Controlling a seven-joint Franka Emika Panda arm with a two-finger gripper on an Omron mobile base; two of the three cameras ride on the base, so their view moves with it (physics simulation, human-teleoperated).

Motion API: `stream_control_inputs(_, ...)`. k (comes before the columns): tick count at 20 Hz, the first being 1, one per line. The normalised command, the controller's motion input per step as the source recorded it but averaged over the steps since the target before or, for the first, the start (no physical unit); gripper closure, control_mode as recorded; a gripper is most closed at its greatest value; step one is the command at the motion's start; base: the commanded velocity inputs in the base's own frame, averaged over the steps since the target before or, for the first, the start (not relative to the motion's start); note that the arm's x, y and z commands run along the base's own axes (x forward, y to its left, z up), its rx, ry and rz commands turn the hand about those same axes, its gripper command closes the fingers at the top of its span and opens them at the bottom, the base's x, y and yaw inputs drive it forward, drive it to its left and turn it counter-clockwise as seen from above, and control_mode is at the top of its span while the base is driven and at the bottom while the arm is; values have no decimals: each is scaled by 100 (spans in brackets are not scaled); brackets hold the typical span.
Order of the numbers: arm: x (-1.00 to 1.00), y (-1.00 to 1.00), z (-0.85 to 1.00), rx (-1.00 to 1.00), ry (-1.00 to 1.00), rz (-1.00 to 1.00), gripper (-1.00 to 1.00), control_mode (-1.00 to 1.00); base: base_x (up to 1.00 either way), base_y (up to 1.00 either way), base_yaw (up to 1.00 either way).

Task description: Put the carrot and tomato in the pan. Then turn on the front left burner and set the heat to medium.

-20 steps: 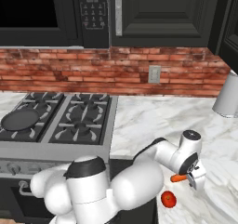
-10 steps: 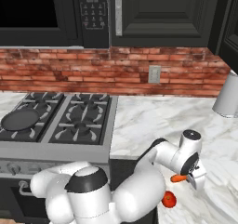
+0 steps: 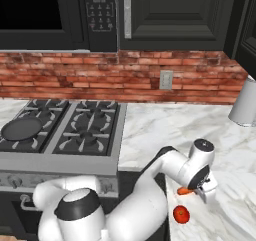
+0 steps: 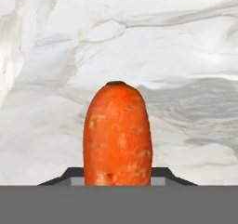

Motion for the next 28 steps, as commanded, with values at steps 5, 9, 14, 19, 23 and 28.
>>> stream_control_inputs(5,-11,84,58,0,-9,29,100,-100,0,0,0)
stream_control_inputs(9,-3,100,60,0,-6,34,100,-100,0,0,0)
stream_control_inputs(14,0,100,42,0,-3,41,100,-100,0,0,0)
stream_control_inputs(19,3,99,26,0,-1,46,100,-100,0,0,0)
stream_control_inputs(23,9,100,13,0,-1,48,100,-100,0,0,0)
stream_control_inputs(28,22,97,7,0,0,46,100,-100,0,0,0)
